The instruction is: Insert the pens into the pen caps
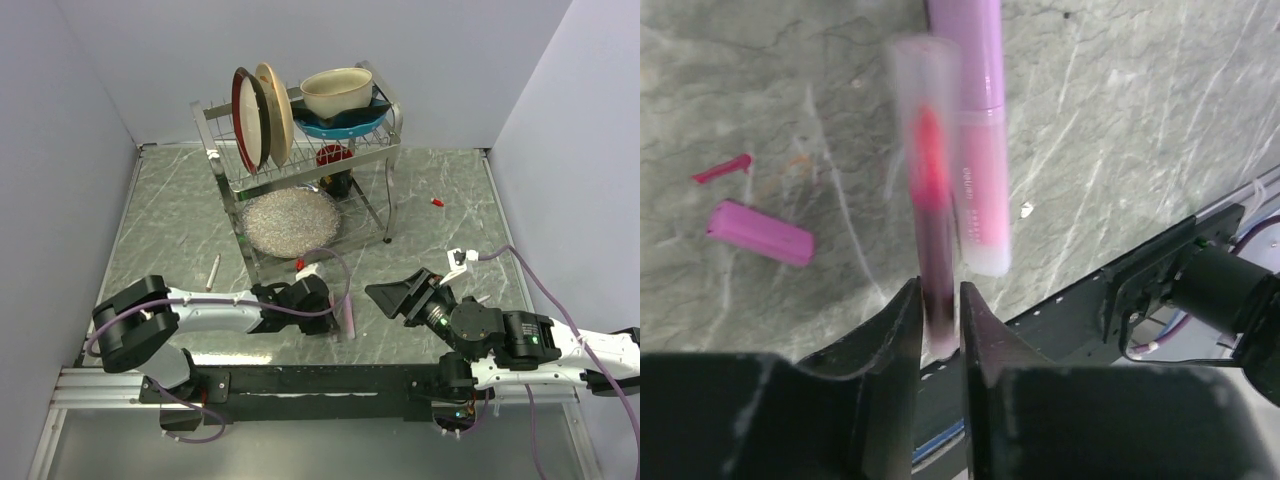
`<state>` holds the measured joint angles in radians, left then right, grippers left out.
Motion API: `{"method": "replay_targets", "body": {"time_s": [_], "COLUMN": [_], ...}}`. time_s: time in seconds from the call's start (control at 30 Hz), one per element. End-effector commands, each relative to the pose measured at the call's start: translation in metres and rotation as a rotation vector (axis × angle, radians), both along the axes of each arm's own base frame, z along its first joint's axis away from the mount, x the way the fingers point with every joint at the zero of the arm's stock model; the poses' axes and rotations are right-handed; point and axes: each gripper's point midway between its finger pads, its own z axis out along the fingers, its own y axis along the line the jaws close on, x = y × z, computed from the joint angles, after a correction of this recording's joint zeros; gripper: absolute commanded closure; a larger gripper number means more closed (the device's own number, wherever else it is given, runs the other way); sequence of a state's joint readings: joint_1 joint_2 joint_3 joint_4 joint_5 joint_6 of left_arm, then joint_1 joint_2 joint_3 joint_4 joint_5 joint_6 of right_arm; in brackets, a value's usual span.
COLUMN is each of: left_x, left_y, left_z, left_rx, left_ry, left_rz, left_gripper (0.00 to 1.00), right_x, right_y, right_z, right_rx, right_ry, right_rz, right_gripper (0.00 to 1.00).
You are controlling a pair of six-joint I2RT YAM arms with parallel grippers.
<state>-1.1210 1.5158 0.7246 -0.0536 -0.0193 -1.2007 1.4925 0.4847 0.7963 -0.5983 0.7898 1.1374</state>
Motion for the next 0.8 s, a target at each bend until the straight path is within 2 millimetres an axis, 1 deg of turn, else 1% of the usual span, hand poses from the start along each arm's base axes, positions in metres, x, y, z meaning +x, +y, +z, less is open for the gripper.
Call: {"method": "replay_targets", "body": {"time_s": [0.0,0.1,0.13,0.17,0.2,0.23,0.3,0.33,0.37,0.4,0.43,0.47,0.5,0.53,0.57,0.6,0.63,0.67,0.7,0.73,0.77], "left_x": [0.003,0.004,0.005,0.005,0.005,0.005,0.007,0.007,0.009,0.014,0.014,0.014,0.017,0.018,0.018,0.017,0.018,0.018,0.018,0.020,0.020], "left_y": [-0.011,-0.010,-0.009,-0.010,-0.009,-0.008,-0.006,-0.002,0.001,0.005,0.009,0.014,0.021,0.026,0.030,0.036,0.041,0.046,0.052,0.058,0.062], "left_z": [0.016,0.022,0.024,0.033,0.037,0.047,0.058,0.069,0.076,0.081,0.093,0.096,0.096,0.108,0.111,0.110,0.120,0.122,0.130,0.133,0.136], "left_rx": [-0.036,-0.044,-0.044,-0.064,-0.069,-0.086,-0.096,-0.107,-0.112,-0.100,-0.125,-0.127,-0.114,-0.141,-0.144,-0.139,-0.159,-0.152,-0.157,-0.142,-0.131], "left_ry": [-0.002,-0.015,-0.018,-0.030,-0.040,-0.051,-0.082,-0.104,-0.126,-0.173,-0.205,-0.221,-0.251,-0.278,-0.300,-0.311,-0.340,-0.353,-0.385,-0.408,-0.425], "left_rz": [0.008,0.016,0.020,0.019,0.015,0.014,0.010,0.008,0.010,0.011,0.008,0.008,0.020,0.028,0.028,0.030,0.041,0.040,0.033,0.041,0.036], "left_gripper": [0.72,0.63,0.56,0.54,0.52,0.48,0.45,0.42,0.41,0.39,0.34,0.31,0.21,0.16,0.11,0.01,0.01,0.01,0.01,0.01,0.00], "right_x": [0.008,0.007,0.007,0.007,0.007,0.008,0.009,0.016,0.020,0.027,0.033,0.039,0.050,0.057,0.061,0.080,0.087,0.093,0.102,0.117,0.120], "right_y": [-0.007,-0.006,-0.005,-0.005,-0.006,-0.007,-0.008,-0.010,-0.012,-0.021,-0.028,-0.037,-0.050,-0.054,-0.044,-0.058,-0.055,-0.051,-0.051,-0.069,-0.068], "right_z": [0.005,0.005,0.004,0.005,0.004,0.003,-0.002,-0.004,-0.008,-0.017,-0.023,-0.022,-0.014,-0.012,-0.006,-0.004,-0.007,-0.008,-0.018,-0.023,-0.031], "right_rx": [0.013,0.009,0.003,0.004,0.005,0.006,-0.010,-0.041,-0.077,-0.130,-0.184,-0.208,-0.241,-0.266,-0.295,-0.313,-0.332,-0.345,-0.382,-0.400,-0.399], "right_ry": [-0.006,-0.004,-0.003,-0.002,0.004,0.006,0.014,-0.015,-0.040,-0.041,-0.036,-0.033,-0.039,-0.050,-0.090,-0.092,-0.084,-0.073,-0.039,0.002,0.052], "right_rz": [-0.060,-0.057,-0.052,-0.053,-0.058,-0.067,-0.083,-0.122,-0.143,-0.194,-0.248,-0.294,-0.351,-0.375,-0.317,-0.388,-0.370,-0.327,-0.332,-0.404,-0.384], "right_gripper": [0.29,0.29,0.29,0.29,0.29,0.30,0.30,0.30,0.30,0.30,0.31,0.33,0.34,0.34,0.34,0.34,0.35,0.35,0.35,0.35,0.35]}}
